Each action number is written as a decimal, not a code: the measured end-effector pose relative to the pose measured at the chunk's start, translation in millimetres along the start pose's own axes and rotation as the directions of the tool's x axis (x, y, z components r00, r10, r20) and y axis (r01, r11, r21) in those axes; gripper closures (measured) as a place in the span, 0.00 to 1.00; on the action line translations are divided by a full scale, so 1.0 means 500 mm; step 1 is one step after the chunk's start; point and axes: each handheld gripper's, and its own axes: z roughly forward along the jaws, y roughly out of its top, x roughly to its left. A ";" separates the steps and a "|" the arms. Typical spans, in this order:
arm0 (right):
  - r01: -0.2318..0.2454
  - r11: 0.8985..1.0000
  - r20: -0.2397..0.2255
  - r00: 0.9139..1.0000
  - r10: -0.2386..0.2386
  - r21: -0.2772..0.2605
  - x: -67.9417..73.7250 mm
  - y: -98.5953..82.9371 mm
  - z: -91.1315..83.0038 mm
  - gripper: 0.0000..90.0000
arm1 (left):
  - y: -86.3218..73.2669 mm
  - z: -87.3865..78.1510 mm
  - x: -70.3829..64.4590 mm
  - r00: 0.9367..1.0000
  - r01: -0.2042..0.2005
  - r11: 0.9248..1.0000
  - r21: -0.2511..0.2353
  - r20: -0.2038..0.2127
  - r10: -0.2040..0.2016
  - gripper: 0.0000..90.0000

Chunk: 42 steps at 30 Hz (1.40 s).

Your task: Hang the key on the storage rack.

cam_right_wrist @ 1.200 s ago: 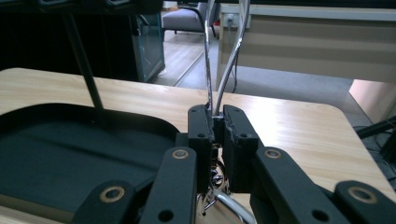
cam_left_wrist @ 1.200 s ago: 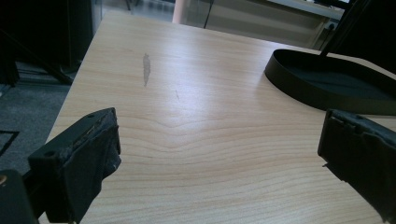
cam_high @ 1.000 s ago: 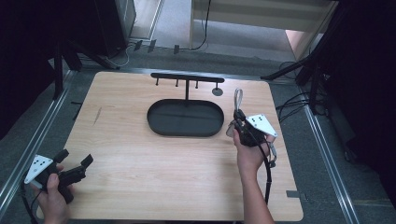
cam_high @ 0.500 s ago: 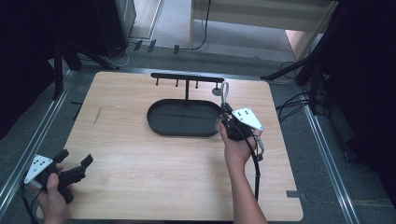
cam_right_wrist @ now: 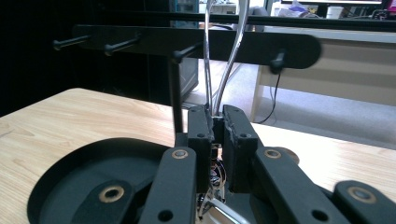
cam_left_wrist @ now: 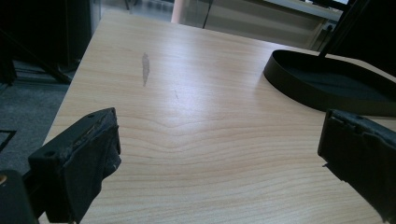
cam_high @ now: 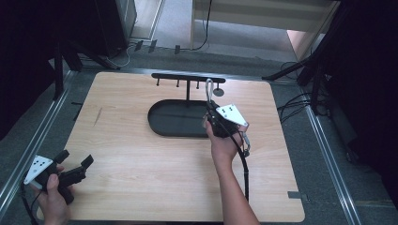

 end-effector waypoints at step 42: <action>0.031 0.993 0.007 0.999 -0.032 0.110 0.039 -0.043 0.099 0.82 | 0.000 -0.001 0.002 1.000 0.003 1.000 -0.003 0.002 -0.003 0.00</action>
